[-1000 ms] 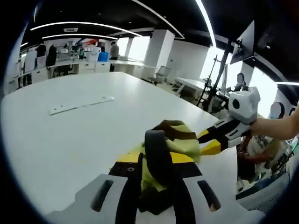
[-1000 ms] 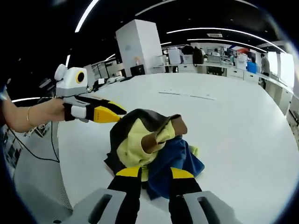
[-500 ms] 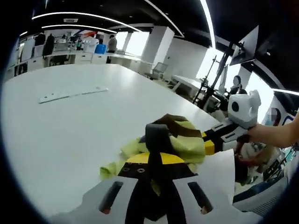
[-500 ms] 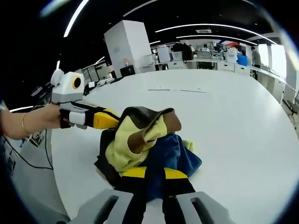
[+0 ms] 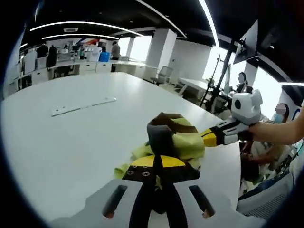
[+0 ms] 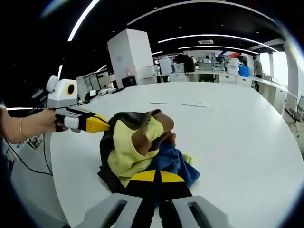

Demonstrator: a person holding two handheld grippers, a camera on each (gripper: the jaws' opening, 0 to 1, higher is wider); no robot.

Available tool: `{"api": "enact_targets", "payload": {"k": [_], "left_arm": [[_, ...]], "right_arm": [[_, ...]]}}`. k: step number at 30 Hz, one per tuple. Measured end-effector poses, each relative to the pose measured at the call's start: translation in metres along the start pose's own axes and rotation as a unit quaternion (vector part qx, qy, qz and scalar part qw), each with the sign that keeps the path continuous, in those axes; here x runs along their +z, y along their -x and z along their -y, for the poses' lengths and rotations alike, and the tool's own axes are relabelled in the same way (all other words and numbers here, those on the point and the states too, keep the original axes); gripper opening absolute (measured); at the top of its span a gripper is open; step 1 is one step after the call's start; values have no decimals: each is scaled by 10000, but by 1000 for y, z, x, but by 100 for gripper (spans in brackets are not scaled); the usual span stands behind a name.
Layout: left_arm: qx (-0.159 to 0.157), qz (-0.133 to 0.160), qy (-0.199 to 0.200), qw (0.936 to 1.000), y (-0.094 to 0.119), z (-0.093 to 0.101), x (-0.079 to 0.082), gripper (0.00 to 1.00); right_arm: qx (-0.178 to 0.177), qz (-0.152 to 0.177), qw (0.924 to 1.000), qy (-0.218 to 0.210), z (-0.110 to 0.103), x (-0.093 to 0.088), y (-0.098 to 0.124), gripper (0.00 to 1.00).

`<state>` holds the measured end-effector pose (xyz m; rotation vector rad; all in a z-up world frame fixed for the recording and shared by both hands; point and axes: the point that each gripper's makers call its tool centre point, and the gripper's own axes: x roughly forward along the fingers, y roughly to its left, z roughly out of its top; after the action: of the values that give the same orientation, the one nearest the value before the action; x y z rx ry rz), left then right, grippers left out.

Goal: Fold the garment on the visible template until the final outline fits inside the template.

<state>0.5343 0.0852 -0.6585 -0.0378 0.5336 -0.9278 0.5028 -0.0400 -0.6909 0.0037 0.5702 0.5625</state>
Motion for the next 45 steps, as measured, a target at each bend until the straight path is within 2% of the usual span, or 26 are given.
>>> {"api": "enact_targets", "payload": {"k": [6, 11, 15, 17, 19, 20, 22, 24, 25, 27, 28, 33, 41, 45], "left_arm": [[308, 378, -23, 9988, 26, -12, 24, 0], [537, 415, -182, 9975, 41, -27, 34, 0], [664, 381, -292, 9966, 48, -39, 38, 0], [700, 386, -272, 9964, 49, -45, 40, 0], [711, 383, -236, 9965, 49, -47, 40, 0], [709, 380, -244, 9965, 49, -46, 40, 0], [703, 354, -278, 9965, 48, -45, 39, 0], [712, 322, -278, 9966, 47, -46, 38, 0], [705, 304, -268, 9967, 46, -46, 37, 0], [707, 303, -254, 9967, 47, -46, 37, 0], [708, 304, -246, 9967, 47, -46, 36, 0], [686, 298, -258, 9969, 47, -46, 36, 0], [663, 274, -221, 9972, 46, -44, 34, 0], [657, 215, -215, 9974, 45, -44, 30, 0]], "right_arm": [[-133, 178, 9991, 355, 5, 24, 8, 0], [-277, 279, 9970, 671, 12, 45, 10, 0], [-251, 374, 9968, 656, 18, 59, 10, 0], [-131, 264, 9993, 242, 17, 58, 7, 0], [-34, -14, 9998, -175, 13, 48, 3, 0], [-89, 22, 9999, -121, 15, 48, 1, 0], [-135, -128, 9998, 36, 15, 40, -1, 0], [-75, -302, 9995, -89, 13, 31, -4, 0], [-58, -386, 9988, -281, 11, 26, -5, 1], [-31, -463, 9982, -371, 10, 22, -7, 14], [-22, -495, 9981, -379, 9, 20, -8, 17], [-38, -587, 9975, -400, 9, 14, -11, 14], [49, -674, 9951, -724, 9, 6, -17, 12], [59, -675, 9946, -790, 9, 4, -19, 7]]}}
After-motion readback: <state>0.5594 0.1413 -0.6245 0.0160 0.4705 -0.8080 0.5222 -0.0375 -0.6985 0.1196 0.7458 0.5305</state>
